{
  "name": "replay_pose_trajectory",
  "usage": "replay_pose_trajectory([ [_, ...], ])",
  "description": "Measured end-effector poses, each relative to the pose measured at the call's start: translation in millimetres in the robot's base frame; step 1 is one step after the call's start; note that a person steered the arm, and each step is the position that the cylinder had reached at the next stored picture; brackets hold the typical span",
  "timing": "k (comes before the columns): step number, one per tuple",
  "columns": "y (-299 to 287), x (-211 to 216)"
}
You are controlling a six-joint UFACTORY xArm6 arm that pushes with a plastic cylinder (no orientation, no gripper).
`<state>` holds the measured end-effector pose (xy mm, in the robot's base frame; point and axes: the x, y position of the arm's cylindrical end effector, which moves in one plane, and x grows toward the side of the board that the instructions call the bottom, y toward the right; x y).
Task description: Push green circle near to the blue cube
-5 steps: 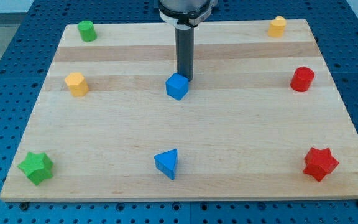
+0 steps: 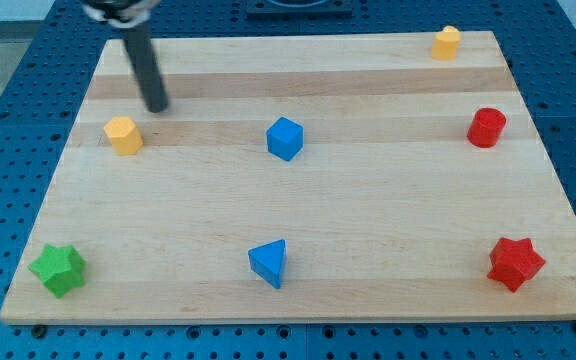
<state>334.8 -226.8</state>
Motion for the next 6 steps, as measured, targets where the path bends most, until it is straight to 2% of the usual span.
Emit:
replay_pose_trajectory([
  [1,-61.4,-16.4],
  [3,-72.9,-127.7],
  [4,-60.6,-143.1],
  [5,-11.6,-132.8],
  [6,12.5,-111.7],
])
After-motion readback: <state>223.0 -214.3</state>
